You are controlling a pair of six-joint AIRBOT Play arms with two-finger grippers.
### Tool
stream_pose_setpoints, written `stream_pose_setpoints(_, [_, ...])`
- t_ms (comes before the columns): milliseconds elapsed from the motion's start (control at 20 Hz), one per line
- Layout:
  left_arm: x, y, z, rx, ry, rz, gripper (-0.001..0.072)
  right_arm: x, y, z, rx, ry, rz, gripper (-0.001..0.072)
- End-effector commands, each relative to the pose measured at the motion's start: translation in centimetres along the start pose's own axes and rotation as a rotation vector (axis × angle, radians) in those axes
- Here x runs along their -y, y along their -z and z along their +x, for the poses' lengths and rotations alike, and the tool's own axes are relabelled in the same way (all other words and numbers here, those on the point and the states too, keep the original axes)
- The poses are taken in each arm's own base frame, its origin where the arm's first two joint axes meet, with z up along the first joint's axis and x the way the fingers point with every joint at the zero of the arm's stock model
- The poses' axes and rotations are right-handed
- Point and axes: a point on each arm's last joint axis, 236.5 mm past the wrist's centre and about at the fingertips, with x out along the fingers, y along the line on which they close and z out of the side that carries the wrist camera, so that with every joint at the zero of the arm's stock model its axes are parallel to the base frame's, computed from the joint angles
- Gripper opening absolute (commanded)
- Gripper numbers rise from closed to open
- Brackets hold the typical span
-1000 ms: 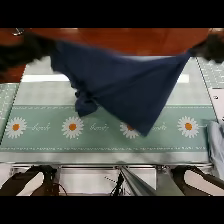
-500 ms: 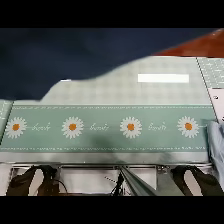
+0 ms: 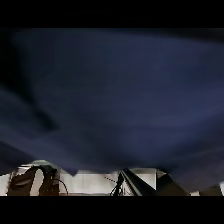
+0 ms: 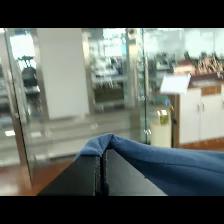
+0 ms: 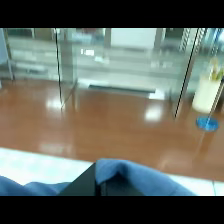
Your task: Fold the shirts.
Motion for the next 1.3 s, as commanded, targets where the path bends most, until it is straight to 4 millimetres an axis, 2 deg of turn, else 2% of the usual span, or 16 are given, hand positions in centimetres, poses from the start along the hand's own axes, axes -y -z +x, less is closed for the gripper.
stream_pose_setpoints(0, [-1.4,8.8,2.9,-0.208,0.028,-0.1,0.0022,1.6,4.2,4.1,-0.151,-0.02,0.075,0.0027])
stream_pose_setpoints(100, [-2.0,16.3,5.1,-0.359,0.055,-0.239,0.0022,1.9,8.5,8.5,-0.287,-0.107,0.147,0.0027])
stream_pose_setpoints(200, [-2.6,24.8,6.6,-0.524,0.062,-0.382,0.0022,2.4,13.2,13.2,-0.404,-0.187,0.23,0.0027])
stream_pose_setpoints(250, [-3.1,29.1,7.2,-0.599,0.047,-0.45,0.0023,3.3,15.7,15.9,-0.45,-0.205,0.275,0.0027])
stream_pose_setpoints(350, [-4.3,35.7,8.5,-0.706,0.003,-0.54,0.0023,5.9,20.3,21.2,-0.535,-0.191,0.36,0.0027])
stream_pose_setpoints(450, [-4.6,40.3,10.3,-0.785,-0.01,-0.598,0.0023,7.1,23.2,26.4,-0.564,-0.23,0.475,0.0027])
stream_pose_setpoints(550, [-4.2,43.5,12.7,-0.816,-0.016,-0.66,0.0023,7.3,26.1,31.4,-0.567,-0.26,0.603,0.0027])
stream_pose_setpoints(700, [-3.3,47.0,15.9,-0.831,-0.029,-0.748,0.0023,6.2,30.6,37.6,-0.599,-0.285,0.746,0.0028])
stream_pose_setpoints(800, [-2.6,48.7,17.3,-0.859,-0.022,-0.799,0.0023,5.4,32.7,40.6,-0.628,-0.285,0.833,0.0028])
stream_pose_setpoints(850, [-2.5,49.2,17.6,-0.871,-0.019,-0.81,0.0023,5.5,33.9,41.6,-0.653,-0.259,0.907,0.0063])
stream_pose_setpoints(900, [-2.3,49.6,17.7,-0.885,-0.013,-0.815,0.0026,5.3,34.8,42.2,-0.679,-0.245,0.958,0.0287])
stream_pose_setpoints(950, [-2.3,49.7,17.7,-0.892,-0.011,-0.818,0.0097,5.2,35.4,42.2,-0.701,-0.245,0.976,0.0548])
stream_pose_setpoints(1000, [-2.4,49.7,17.5,-0.901,-0.006,-0.821,0.0455,5.7,35.8,41.8,-0.718,-0.241,0.965,0.0632])
stream_pose_setpoints(1050, [-2.4,49.7,16.9,-0.926,0.006,-0.821,0.0696,6.4,36.0,41.0,-0.743,-0.243,0.952,0.0632])
stream_pose_setpoints(1150, [-3.2,50.3,13.8,-1.07,0.052,-0.783,0.0702,8.7,36.7,37.4,-0.838,-0.254,0.9,0.0632])
stream_pose_setpoints(1250, [-5.2,51.9,8.5,-1.262,0.03,-0.775,0.0702,12.3,39.2,31.3,-1.027,-0.201,0.772,0.0631])
